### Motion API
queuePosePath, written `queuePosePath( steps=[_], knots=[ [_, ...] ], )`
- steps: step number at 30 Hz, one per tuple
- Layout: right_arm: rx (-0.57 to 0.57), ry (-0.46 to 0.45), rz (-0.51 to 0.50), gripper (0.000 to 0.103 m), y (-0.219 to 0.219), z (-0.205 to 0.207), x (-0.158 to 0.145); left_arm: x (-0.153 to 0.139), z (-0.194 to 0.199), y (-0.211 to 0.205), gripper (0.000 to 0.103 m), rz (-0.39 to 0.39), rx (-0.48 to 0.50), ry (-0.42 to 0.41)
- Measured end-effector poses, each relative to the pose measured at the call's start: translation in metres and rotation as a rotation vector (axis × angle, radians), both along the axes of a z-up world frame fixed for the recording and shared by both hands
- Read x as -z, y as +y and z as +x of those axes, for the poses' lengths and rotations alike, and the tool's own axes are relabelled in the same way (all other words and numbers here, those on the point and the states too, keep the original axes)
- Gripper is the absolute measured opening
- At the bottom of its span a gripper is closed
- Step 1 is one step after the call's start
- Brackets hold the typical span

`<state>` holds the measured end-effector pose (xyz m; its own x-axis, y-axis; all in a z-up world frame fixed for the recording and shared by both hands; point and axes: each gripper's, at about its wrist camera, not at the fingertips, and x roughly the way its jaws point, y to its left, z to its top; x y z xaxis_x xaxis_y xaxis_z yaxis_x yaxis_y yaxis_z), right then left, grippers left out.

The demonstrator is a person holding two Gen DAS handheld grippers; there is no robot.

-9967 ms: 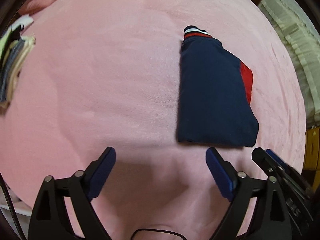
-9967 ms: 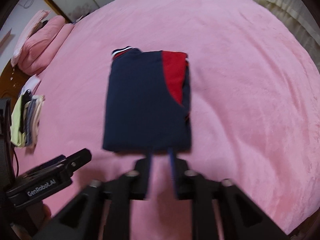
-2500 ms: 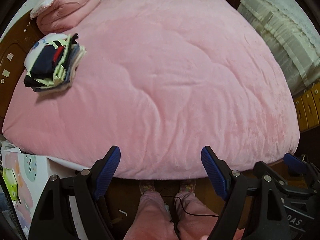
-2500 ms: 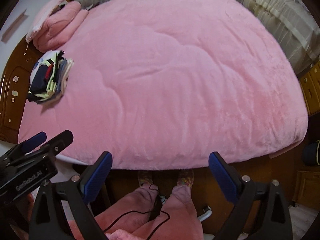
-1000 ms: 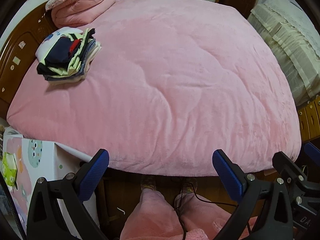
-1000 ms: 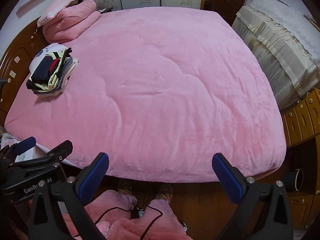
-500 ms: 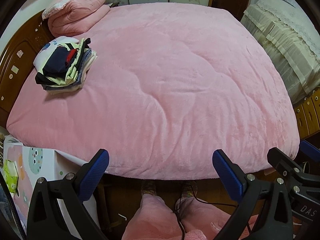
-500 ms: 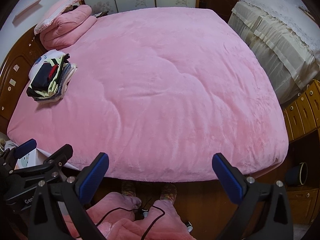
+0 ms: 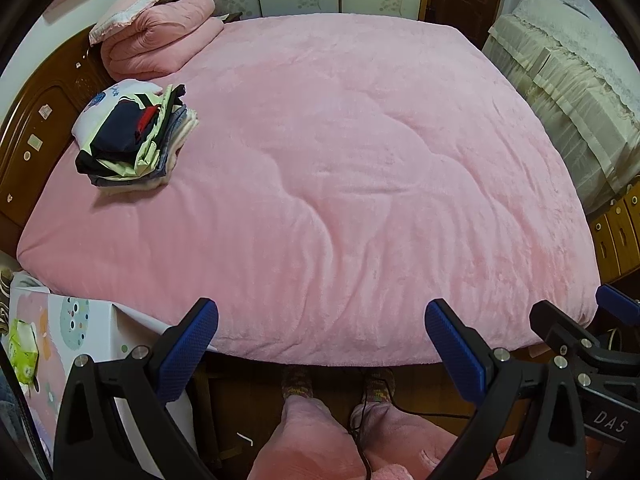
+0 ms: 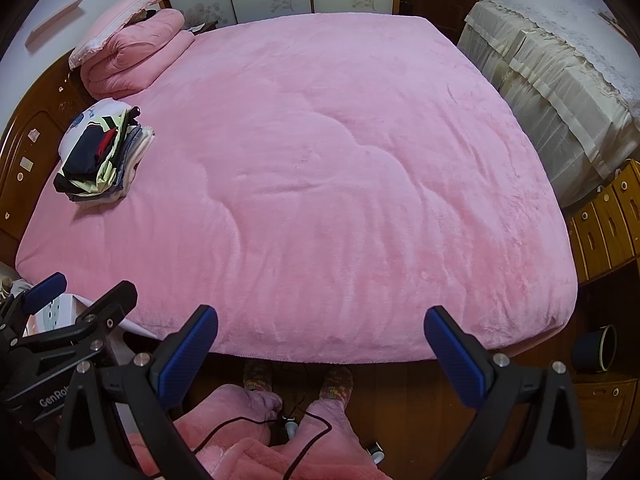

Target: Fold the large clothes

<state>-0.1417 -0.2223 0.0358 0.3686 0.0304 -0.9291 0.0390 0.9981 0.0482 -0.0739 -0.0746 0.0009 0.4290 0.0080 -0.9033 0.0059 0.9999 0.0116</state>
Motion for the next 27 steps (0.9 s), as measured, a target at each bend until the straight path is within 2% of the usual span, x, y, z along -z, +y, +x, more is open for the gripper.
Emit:
queuePosePath(
  steps=[27],
  knots=[
    [0.007,0.004,0.006,0.103,-0.021,0.007,0.004,-0.005,0.003,-0.007,0.102,0.013,0.008,-0.023]
  ],
)
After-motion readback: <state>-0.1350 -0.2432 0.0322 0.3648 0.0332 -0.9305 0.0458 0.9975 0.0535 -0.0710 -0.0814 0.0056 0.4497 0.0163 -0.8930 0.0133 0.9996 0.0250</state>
